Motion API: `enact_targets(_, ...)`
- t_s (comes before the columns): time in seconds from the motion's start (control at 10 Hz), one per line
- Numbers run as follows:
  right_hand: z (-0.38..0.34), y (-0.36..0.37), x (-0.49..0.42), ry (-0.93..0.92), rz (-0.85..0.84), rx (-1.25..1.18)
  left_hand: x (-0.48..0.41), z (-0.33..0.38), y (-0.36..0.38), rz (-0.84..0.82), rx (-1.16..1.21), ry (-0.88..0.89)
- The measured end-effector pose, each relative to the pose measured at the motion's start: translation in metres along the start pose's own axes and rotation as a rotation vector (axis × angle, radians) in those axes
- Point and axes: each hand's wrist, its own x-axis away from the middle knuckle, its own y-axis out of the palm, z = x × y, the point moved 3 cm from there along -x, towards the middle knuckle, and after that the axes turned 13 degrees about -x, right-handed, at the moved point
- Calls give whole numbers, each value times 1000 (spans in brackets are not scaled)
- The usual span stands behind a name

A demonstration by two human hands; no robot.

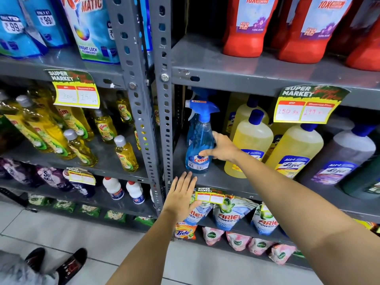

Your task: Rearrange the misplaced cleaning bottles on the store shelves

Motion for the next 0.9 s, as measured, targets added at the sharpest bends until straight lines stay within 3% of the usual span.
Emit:
enact_targets(0.8, 11, 9, 4, 48, 52, -35, 1, -1, -3, -29, 3, -5)
enact_targets(0.9, 17, 12, 11, 50, 43, -30, 4, 4, -2, 26, 37, -19)
